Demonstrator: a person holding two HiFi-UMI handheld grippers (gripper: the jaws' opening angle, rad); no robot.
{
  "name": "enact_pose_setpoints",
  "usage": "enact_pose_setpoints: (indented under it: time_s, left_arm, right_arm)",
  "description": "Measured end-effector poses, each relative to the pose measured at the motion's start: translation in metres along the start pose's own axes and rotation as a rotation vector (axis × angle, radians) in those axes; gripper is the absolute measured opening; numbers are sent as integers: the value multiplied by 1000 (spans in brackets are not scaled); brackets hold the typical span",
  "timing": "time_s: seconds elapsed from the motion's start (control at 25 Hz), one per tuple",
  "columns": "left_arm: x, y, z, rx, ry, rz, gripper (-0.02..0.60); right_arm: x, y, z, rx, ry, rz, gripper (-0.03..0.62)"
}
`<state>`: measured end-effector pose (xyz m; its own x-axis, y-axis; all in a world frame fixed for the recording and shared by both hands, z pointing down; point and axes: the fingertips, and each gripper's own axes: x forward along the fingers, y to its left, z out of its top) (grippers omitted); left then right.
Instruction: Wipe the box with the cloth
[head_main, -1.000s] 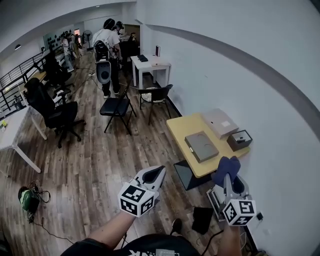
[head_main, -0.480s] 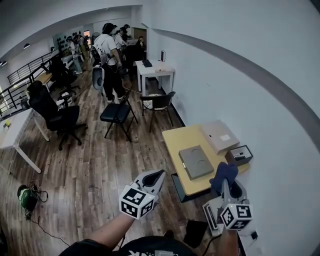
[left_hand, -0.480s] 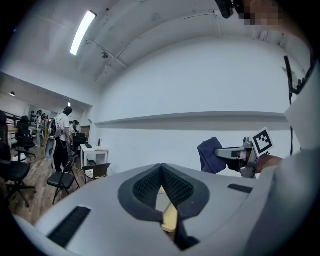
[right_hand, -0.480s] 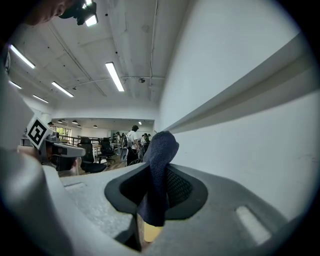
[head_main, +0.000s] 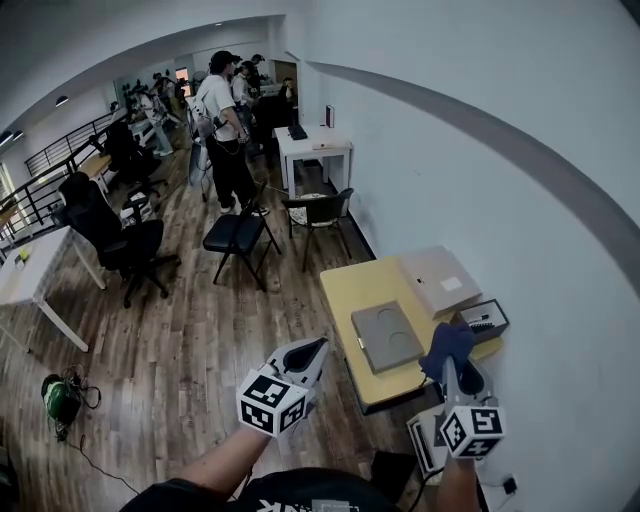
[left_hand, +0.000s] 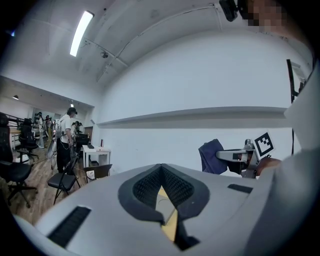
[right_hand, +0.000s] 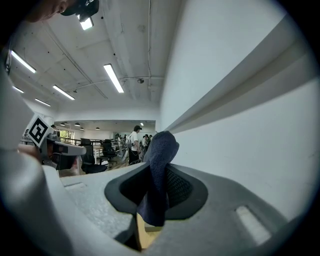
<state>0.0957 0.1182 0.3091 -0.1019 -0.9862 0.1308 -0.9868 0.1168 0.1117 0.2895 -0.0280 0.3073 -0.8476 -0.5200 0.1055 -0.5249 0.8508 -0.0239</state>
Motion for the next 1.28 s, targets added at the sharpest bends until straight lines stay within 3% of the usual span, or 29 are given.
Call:
enact_pose_setpoints:
  time_s: [0.28,0.52,1.08,1.28]
  left_arm:
    - [33,1,0,0,10,10,2]
    - [73,8,-1,-3,12,-34,2]
    - [189,95,14,39,30,-266,2]
    - [232,123,10,18,58,-348,2]
  right_arm:
    - [20,-23,-3,7,-2,13,81]
    - [38,-43,-5,11,1,-27,81]
    - [125,-51,-12,34,35,-259,81]
    - [155,-54,-19,44,59,-344,81]
